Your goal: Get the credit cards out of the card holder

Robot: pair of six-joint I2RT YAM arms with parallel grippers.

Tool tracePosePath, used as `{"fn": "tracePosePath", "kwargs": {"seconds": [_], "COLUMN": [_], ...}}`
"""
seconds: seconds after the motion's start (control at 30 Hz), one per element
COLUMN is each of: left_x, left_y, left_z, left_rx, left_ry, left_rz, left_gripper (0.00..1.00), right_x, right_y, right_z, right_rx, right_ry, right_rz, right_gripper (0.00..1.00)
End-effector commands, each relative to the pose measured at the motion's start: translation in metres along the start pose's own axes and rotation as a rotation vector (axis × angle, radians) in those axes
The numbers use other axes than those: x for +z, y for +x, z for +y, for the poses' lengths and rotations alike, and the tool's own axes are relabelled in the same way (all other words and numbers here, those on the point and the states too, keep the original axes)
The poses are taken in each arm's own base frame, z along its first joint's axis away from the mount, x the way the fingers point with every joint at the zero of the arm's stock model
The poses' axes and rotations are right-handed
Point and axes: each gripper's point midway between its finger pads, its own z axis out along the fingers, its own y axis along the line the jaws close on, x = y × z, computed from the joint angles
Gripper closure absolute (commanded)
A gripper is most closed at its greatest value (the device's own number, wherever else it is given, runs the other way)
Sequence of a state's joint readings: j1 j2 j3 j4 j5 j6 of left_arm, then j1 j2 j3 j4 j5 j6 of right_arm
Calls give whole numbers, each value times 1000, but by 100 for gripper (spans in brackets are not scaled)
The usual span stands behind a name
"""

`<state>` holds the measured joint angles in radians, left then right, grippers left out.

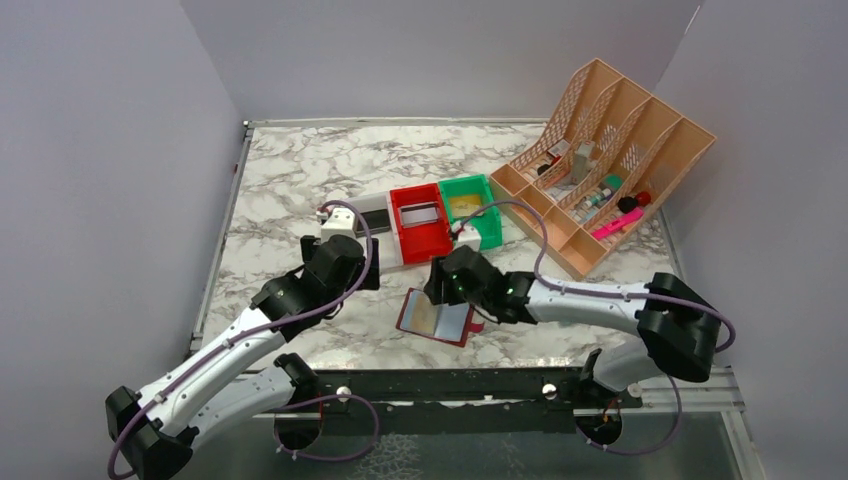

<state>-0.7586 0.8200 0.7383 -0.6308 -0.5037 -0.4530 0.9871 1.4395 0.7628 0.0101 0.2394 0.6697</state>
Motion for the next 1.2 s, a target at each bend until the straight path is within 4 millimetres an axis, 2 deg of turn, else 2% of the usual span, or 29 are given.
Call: {"fn": "tracePosePath", "kwargs": {"seconds": [0.0,0.13,0.27,0.73,0.93,1.17], "left_x": [-6,-9,-12,-14,-12,-10], "left_y": [-13,-16,-18,-18,-17,-13], "left_z": [9,11,11,12,11,9], "left_rx": [-44,-56,-67,-73,-69,-59], "left_ry": [-30,-34,-28,-21,-20,-17], "left_rz": [-59,-76,-88,-94,-86,-70], "left_gripper": [1,1,1,1,1,1], "right_x": [-11,-16,-7,23,19,23], "right_y": [19,37,53,97,97,94], "right_z": [-6,6,21,11,2,13], "right_rx": [96,59,8,-67,-61,-74], "right_ry": [270,363,383,466,475,394], "right_rz": [-80,-89,-57,52,31,22], "right_gripper": [43,43,43,45,63,84]}}
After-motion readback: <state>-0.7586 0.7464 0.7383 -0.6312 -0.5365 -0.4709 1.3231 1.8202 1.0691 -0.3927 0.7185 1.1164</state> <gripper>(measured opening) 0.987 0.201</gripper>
